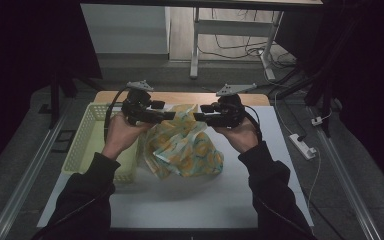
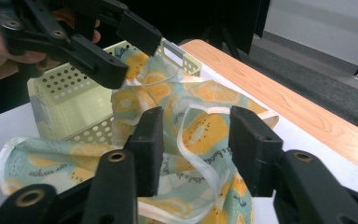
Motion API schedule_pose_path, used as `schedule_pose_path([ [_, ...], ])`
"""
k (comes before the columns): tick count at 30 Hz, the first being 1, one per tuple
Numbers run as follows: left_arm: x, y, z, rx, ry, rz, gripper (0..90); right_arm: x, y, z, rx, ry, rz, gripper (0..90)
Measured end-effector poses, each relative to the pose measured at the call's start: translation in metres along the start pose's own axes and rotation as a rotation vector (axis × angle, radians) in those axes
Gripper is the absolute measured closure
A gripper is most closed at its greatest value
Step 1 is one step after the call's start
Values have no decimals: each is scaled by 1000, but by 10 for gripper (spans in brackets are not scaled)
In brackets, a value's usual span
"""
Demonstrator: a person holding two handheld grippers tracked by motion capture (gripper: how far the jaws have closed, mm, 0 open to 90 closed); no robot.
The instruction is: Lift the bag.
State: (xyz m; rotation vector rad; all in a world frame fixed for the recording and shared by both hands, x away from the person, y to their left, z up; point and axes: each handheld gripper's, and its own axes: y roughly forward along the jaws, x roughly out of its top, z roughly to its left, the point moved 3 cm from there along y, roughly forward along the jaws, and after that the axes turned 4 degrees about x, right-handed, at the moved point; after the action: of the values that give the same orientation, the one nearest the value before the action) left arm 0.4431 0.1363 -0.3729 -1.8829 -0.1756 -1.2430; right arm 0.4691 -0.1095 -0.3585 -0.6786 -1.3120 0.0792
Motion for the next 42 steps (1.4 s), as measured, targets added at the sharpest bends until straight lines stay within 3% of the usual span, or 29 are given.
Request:
schedule_pose_path([
  [7, -16, -7, -4, 22, -14, 24, 151, -7, -1, 4, -4, 11, -1, 401],
  [15, -36, -16, -5, 56, -20, 37, 68, -20, -9, 7, -13, 37, -32, 246],
  [20, -50, -22, -3, 37, -41, 16, 29, -27, -14, 8, -25, 43, -30, 201],
  [25, -64, -28, -4, 48, -33, 19, 13, -37, -15, 9, -45, 51, -8, 94],
  [33, -88, -39, -5, 63, -42, 13, 0, -51, -18, 9, -70, 54, -3, 47],
  [42, -116, -36, -7, 66, -79, -19, 0, -68, -18, 9, -88, 37, 23, 23],
])
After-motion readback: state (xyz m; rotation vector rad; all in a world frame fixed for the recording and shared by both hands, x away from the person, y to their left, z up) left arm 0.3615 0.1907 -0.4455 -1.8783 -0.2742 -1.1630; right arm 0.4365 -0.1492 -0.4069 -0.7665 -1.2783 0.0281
